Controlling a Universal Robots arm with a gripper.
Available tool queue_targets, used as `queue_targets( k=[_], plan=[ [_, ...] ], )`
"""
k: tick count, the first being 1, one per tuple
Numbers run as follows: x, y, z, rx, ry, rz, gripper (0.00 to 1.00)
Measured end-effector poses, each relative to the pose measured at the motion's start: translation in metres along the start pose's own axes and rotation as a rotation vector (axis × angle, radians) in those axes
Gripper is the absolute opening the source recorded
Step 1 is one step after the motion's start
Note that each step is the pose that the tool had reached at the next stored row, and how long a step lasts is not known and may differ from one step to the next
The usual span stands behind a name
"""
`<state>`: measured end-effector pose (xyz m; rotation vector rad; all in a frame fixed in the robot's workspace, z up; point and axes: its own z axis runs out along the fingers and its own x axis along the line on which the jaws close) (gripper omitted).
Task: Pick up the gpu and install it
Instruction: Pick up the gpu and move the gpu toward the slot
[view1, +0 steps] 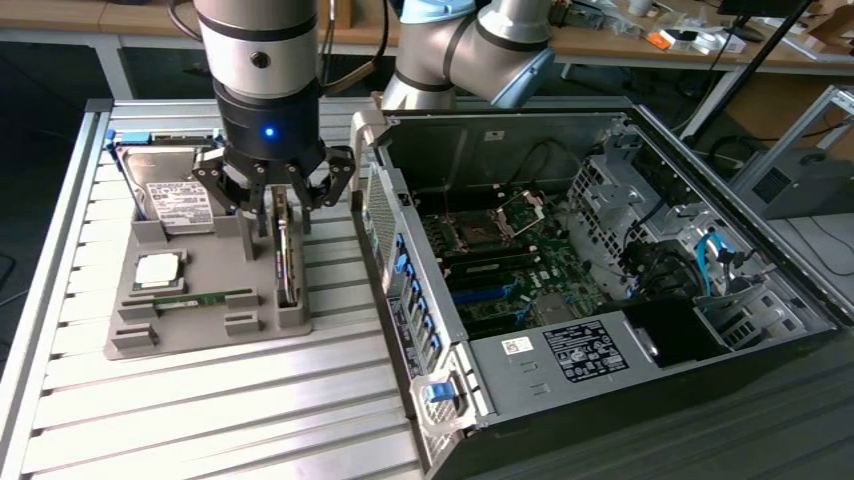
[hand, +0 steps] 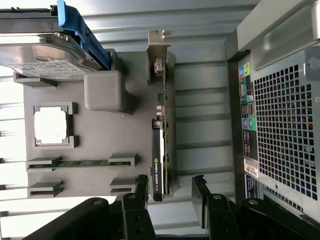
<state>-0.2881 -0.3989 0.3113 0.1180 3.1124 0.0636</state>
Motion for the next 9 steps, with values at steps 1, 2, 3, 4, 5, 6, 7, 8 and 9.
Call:
queue_targets(
  k=[1,2,3,4,5,6,7,8,9],
  plan=[
    [0.0,0.0,0.0008,0.0,0.0,0.0,0.48],
    [0.0,-0.0001,0.0017,0.0,0.0,0.0,0.48],
    [0.0,-0.0001,0.0025,0.0,0.0,0.0,0.48],
    [0.0001,-0.0002,0.0039,0.0001,0.0001,0.0,0.48],
    [0.0001,-0.0002,0.0049,0.0,0.0,0.0,0.48],
    [0.0001,-0.0002,0.0058,0.0,0.0,0.0,0.48],
    [0.0002,-0.0003,0.0068,0.0,0.0,0.0,0.48],
    [0.0002,-0.0003,0.0076,0.0,0.0001,0.0,0.48],
    [0.0002,-0.0004,0.0093,0.0001,0.0001,0.0,0.48]
  ],
)
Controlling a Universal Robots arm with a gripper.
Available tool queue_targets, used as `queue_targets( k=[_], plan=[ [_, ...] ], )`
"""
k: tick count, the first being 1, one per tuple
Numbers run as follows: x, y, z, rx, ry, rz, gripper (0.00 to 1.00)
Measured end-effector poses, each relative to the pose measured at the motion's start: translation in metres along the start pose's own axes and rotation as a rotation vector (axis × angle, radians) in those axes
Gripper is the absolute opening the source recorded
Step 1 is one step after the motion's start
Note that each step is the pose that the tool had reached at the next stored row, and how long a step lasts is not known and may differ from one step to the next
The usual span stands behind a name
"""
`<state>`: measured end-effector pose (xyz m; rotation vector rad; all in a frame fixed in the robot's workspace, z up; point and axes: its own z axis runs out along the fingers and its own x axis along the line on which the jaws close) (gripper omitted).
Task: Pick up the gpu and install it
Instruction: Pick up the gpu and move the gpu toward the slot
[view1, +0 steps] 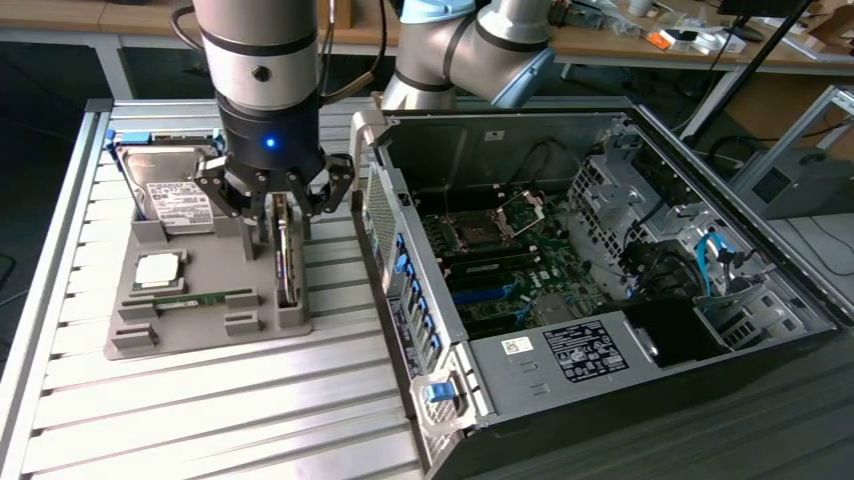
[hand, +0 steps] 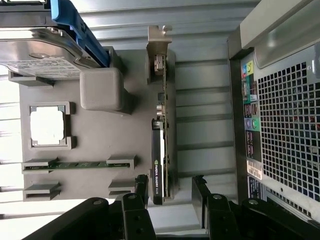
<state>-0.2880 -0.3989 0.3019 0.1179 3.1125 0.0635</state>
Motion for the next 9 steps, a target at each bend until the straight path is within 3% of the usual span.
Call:
queue_targets(
  k=[9],
  plan=[
    [0.0002,-0.0004,0.0088,0.0001,0.0,0.0,0.48]
  ],
)
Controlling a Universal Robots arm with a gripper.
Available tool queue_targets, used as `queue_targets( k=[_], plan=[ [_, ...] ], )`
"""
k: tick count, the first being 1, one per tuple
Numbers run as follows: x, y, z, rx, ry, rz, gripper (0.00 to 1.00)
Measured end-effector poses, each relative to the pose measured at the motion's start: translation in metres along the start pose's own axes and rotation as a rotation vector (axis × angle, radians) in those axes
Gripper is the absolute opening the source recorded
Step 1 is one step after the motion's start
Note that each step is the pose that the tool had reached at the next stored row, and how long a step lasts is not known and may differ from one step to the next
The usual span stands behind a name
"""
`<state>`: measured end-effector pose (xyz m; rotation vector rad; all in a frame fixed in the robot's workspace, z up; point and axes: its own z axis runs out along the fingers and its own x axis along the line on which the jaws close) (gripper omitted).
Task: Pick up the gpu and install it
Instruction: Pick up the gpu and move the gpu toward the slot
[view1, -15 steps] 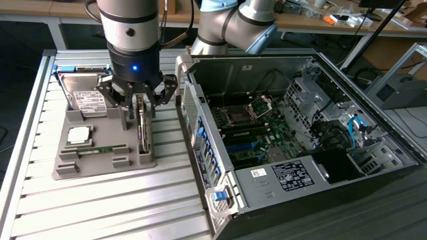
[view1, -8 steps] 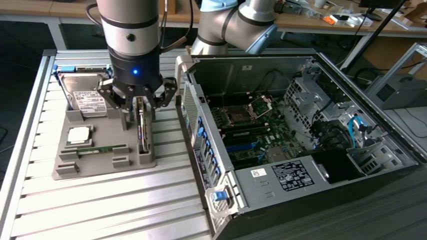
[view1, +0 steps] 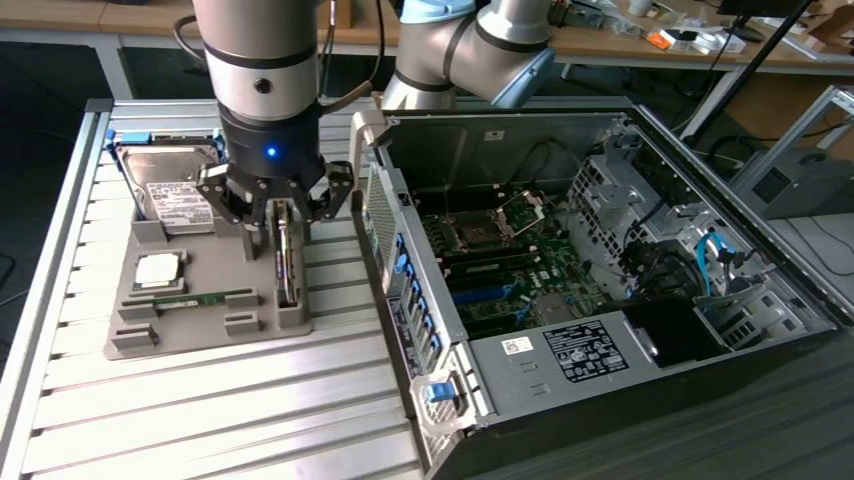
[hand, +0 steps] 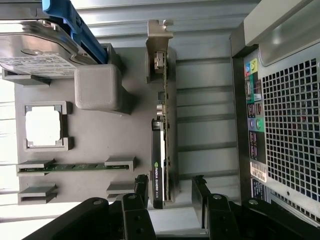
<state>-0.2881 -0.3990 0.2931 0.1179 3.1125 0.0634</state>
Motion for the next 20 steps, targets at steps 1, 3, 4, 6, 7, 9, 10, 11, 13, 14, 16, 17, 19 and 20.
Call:
queue_targets(
  k=[1,3,4,6,7,9,10,11,13,14,16,17,19,20],
  plan=[
    [0.0,0.0,0.0013,-0.0001,-0.0001,0.0,0.48],
    [0.0,-0.0001,0.0034,-0.0001,0.0,0.0,0.48],
    [0.0,-0.0002,0.004,-0.0001,-0.0001,0.0,0.48],
    [0.0,-0.0002,0.0058,-0.0001,-0.0001,0.0,0.48],
    [0.0,-0.0003,0.0065,-0.0001,-0.0001,0.0,0.48],
    [0.0,-0.0003,0.0078,-0.0001,0.0,0.0,0.48],
    [0.0,-0.0003,0.0086,-0.0001,-0.0001,0.0,0.48],
    [0.0,-0.0004,0.0091,-0.0001,-0.0001,0.0,0.48],
    [0.0,-0.0004,0.0105,-0.0001,-0.0001,0.0,0.48],
    [0.0,-0.0004,0.011,-0.0001,0.0,0.0,0.48],
    [0.0,-0.0005,0.0123,-0.0001,-0.0001,0.0,0.48],
    [0.0,-0.0005,0.0127,-0.0001,0.0,0.0,0.48],
    [0.0,-0.0006,0.0137,-0.0001,-0.0001,0.0,0.48],
    [0.0,-0.0006,0.0141,0.0,0.0,0.0,0.48]
  ],
)
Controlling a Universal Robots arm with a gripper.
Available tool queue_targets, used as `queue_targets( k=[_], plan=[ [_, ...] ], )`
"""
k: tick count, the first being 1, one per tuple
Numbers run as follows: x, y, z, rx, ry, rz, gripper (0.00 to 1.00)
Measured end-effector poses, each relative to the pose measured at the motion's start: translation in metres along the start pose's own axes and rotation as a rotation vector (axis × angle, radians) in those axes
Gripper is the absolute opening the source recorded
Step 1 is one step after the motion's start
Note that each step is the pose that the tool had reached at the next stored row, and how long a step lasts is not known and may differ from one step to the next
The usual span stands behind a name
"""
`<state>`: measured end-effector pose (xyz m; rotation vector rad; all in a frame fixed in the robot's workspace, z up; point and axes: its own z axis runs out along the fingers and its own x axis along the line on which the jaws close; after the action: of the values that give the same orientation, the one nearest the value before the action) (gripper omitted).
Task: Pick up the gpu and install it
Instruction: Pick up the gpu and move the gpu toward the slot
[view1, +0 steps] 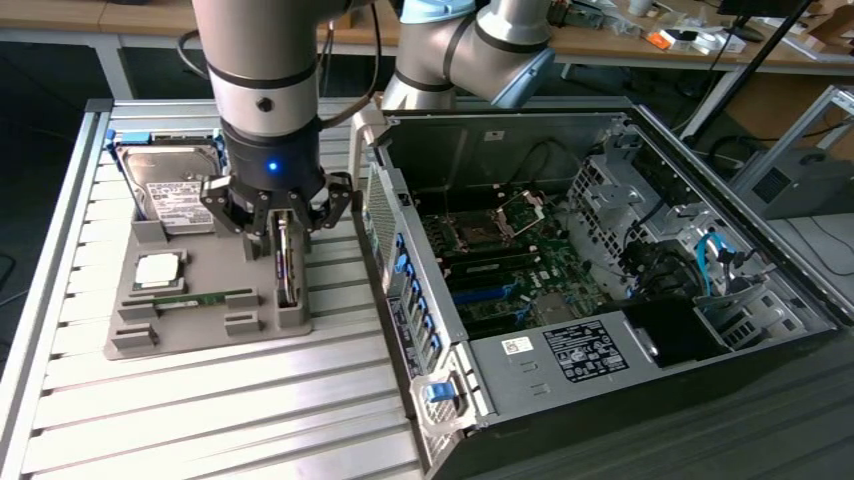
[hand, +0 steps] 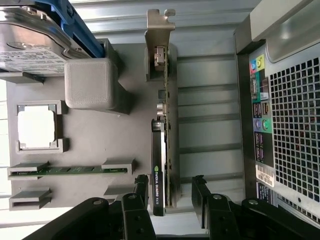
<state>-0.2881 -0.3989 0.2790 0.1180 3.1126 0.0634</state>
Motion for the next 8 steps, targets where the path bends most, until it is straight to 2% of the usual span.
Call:
queue_targets(
  k=[8],
  plan=[
    [0.0001,-0.0002,0.0035,0.0,0.0,0.0,0.48]
  ],
)
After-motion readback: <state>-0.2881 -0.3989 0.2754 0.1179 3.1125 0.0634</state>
